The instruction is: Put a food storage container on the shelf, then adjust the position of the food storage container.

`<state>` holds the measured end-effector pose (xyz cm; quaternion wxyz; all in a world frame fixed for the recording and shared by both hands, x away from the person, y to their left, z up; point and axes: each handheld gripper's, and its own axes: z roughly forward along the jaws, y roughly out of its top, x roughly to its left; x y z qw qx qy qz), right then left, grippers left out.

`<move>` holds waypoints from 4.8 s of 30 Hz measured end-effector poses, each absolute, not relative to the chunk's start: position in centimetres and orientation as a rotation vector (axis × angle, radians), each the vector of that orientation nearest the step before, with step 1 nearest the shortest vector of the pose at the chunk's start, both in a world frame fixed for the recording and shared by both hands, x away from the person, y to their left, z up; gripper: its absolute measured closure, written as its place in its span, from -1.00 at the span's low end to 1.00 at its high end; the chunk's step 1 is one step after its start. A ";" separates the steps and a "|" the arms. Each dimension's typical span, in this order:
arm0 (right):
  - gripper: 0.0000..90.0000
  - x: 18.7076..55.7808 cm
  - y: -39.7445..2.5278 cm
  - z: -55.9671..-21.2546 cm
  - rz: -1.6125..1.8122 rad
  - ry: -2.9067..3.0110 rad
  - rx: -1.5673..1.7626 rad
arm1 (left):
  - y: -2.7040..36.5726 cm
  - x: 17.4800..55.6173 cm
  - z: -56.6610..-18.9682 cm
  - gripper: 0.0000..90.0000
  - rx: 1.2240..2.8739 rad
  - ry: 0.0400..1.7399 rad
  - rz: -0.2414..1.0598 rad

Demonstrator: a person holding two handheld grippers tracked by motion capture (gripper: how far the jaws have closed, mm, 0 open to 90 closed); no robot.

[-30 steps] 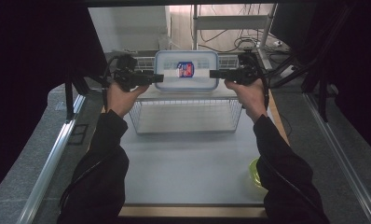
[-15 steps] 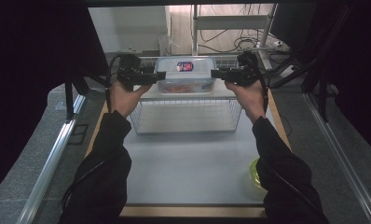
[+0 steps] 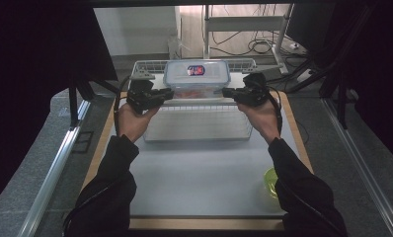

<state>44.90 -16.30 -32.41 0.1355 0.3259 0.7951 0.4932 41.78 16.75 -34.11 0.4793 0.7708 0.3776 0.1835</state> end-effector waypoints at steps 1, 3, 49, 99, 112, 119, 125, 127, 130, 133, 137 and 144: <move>0.99 45.0 -16.1 -32.5 1.420 2.299 0.944 | 16.7 42.1 -34.3 0.74 1.872 0.937 0.444; 1.00 45.4 -15.9 -32.8 1.420 2.284 0.957 | 16.8 42.4 -34.4 0.72 1.869 0.952 0.448; -0.50 39.1 -17.1 -37.4 1.337 2.323 0.823 | 15.8 33.6 -40.4 -0.62 1.981 0.807 0.376; -0.37 31.2 -21.7 -45.2 1.210 2.413 0.912 | 18.0 24.9 -49.4 -0.88 1.988 0.913 0.473; 1.00 29.9 -27.1 -45.1 1.038 2.363 1.023 | 17.8 25.0 -49.8 -0.87 2.012 0.913 0.447; 1.00 28.8 -30.6 -45.1 1.010 2.272 1.134 | 17.5 25.0 -49.9 -0.86 2.030 0.906 0.450; 1.00 27.5 -33.3 -45.1 0.982 2.193 1.222 | 17.4 25.0 -49.9 -0.86 2.039 0.902 0.454; 1.00 27.2 -33.8 -45.1 0.985 2.176 1.242 | 17.4 25.0 -49.9 -0.86 2.041 0.902 0.454; 1.00 26.7 -34.7 -45.3 0.968 2.150 1.273 | 17.4 24.9 -49.9 -0.86 2.042 0.902 0.455; 1.00 26.4 -35.4 -45.6 0.954 2.132 1.305 | 17.3 25.0 -49.9 -0.86 2.047 0.903 0.456; 1.00 26.2 -36.2 -45.9 0.932 2.108 1.339 | 17.3 25.0 -50.0 -0.86 2.048 0.905 0.455; 1.00 25.9 -36.9 -46.5 0.899 2.138 1.362 | 17.2 25.0 -50.0 -0.86 2.063 0.902 0.460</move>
